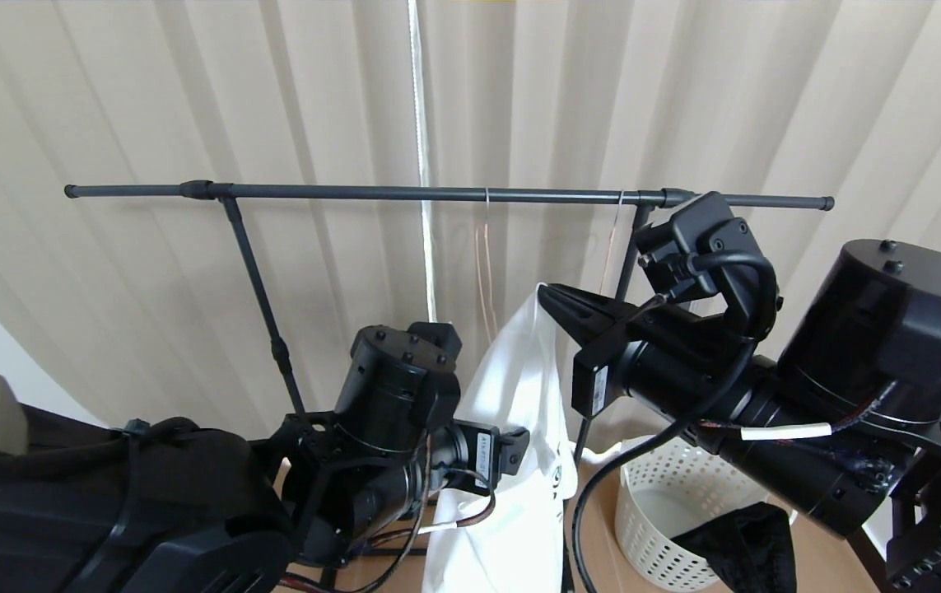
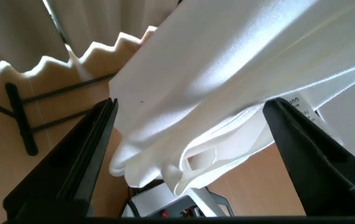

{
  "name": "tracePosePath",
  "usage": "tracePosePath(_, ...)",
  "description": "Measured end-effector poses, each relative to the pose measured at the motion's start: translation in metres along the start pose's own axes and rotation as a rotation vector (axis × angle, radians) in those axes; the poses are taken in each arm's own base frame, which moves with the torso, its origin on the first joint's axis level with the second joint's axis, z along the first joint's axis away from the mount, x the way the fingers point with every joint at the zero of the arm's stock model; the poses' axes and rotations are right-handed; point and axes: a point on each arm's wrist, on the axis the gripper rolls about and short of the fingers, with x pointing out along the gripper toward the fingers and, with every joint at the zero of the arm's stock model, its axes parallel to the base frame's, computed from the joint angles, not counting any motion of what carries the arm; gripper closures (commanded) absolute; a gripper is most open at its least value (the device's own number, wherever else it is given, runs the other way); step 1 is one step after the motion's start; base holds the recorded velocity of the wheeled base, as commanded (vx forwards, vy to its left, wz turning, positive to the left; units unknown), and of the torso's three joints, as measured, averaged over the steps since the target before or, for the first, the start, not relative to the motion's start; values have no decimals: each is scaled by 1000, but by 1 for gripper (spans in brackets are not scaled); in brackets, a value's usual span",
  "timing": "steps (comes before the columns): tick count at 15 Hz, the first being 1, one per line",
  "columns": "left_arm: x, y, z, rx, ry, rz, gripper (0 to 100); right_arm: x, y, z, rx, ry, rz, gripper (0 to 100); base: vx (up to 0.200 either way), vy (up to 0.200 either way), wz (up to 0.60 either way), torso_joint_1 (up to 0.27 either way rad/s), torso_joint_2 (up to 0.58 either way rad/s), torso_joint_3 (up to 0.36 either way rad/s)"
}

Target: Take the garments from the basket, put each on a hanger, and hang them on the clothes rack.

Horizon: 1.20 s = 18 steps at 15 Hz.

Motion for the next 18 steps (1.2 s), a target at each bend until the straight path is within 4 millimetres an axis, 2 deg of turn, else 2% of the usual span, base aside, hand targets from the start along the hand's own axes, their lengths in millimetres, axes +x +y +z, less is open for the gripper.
tracePosePath(7,21,1,-21,29,37,126,0,-8,-3,12,8,-40,-7,100,0,0,0,0,0,0)
tracePosePath(11,20,10,-40,55,92,183,0,-12,-13,19,10,-66,-37,100,0,0,0,0,0,0)
tracePosePath(15,13,14,-50,61,90,209,0,-15,-26,25,8,-83,-82,100,0,0,0,0,0,0)
tracePosePath(16,12,15,-52,62,91,211,100,-16,-28,27,9,-89,-88,100,0,0,0,0,0,0)
tracePosePath(18,11,16,-53,56,83,211,100,-19,-34,29,8,-97,-108,100,0,0,0,0,0,0)
